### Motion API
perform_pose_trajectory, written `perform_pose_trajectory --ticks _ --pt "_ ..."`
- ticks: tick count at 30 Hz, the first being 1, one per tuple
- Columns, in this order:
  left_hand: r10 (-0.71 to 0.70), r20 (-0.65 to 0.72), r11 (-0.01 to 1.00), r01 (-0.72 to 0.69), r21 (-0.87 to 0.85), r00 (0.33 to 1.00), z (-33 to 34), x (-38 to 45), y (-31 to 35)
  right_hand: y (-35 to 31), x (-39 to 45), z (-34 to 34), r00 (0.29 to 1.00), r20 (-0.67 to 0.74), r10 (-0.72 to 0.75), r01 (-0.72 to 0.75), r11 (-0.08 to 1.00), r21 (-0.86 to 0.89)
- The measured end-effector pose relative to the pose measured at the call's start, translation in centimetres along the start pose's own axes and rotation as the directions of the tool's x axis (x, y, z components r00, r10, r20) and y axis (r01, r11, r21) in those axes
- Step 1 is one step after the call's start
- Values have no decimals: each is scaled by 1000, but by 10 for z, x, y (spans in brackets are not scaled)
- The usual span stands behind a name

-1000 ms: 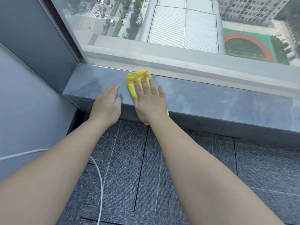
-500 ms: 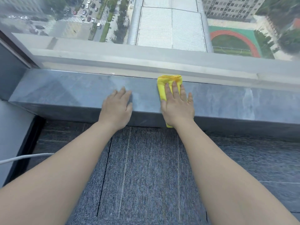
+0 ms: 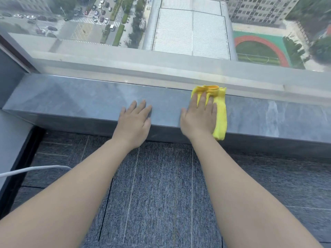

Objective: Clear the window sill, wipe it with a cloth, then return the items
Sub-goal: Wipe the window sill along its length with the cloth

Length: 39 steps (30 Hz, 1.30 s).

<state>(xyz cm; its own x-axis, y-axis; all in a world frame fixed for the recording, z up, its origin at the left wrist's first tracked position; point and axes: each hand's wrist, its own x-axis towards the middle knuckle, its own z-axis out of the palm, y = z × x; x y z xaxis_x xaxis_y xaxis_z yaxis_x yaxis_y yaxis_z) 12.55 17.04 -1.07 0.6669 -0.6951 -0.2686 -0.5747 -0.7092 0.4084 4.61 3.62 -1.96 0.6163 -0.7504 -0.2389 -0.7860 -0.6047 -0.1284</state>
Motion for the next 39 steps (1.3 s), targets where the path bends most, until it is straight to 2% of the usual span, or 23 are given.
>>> perform_pose_trajectory --ticks 2,6,9,14,18,21,28,31,34,39 --pt "3 9 999 -2 -52 1000 -4 0 -3 -13 -3 4 995 -6 -97 97 995 -9" --pt "28 60 998 -25 -59 998 -13 0 -11 -3 -5 1 985 -22 -172 172 985 -17" --pt "52 85 999 -51 -12 995 -13 2 -13 15 -7 -2 995 -26 -98 96 993 -75" --pt "79 129 992 -91 93 988 -13 4 -12 26 -13 -12 995 67 71 -65 994 -92" --pt "97 234 988 -122 95 967 -23 -1 -3 30 -17 -23 974 204 94 -87 995 -42" --pt "120 274 982 -154 106 954 -21 -2 9 32 -22 -21 977 199 82 -75 996 -42" --pt "154 143 974 -174 143 978 24 11 63 74 -2 -15 989 19 -144 144 988 -52" --pt "112 88 978 -126 167 990 42 14 91 107 7 -17 985 -1 -175 175 984 -43" --pt "85 15 982 -86 170 996 52 16 110 144 12 -21 991 -25 -131 130 991 -29" --pt "-10 -40 990 15 139 999 62 15 136 202 21 -32 998 -40 57 -56 998 21"
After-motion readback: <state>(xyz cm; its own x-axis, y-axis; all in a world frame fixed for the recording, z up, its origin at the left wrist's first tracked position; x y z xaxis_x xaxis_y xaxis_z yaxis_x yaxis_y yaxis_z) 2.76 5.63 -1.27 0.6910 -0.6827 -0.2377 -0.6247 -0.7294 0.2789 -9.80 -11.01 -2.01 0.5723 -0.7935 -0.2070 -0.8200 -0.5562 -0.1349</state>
